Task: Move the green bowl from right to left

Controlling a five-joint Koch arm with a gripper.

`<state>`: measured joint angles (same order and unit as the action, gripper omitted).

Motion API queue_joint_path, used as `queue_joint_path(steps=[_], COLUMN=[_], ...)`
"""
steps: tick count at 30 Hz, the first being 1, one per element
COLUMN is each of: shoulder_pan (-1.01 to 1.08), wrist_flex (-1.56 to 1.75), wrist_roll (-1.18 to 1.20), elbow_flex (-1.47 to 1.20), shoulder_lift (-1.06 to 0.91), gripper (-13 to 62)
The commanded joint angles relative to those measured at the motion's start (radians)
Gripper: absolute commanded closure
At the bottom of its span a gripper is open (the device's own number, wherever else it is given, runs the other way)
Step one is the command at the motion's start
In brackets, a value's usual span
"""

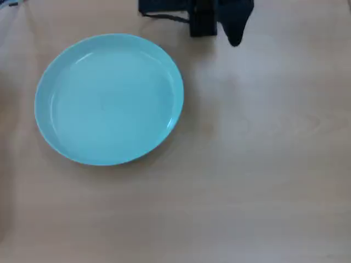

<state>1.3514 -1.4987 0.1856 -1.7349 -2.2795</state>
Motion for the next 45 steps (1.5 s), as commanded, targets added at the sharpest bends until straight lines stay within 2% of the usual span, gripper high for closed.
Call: queue_joint_path(steps=[1, 10, 21, 27, 36, 45], shoulder_pan=[-0.011, -0.002, 0.273, 0.44, 0.511, 0.592], wrist_flex=[-0.051, -0.106, -0.126, -0.135, -0.124, -0.023], wrist_roll=[0.126, 0.773, 0.696, 0.676, 0.618, 0.552], elbow_flex=[0.104, 0.072, 0.078, 0.06, -0.015, -0.176], shoulder_lift=[-0.055, -0.054, -0.021, 0.118, 0.434, 0.466], gripper=[29.8, 29.1, 29.0, 29.0, 29.1, 29.1])
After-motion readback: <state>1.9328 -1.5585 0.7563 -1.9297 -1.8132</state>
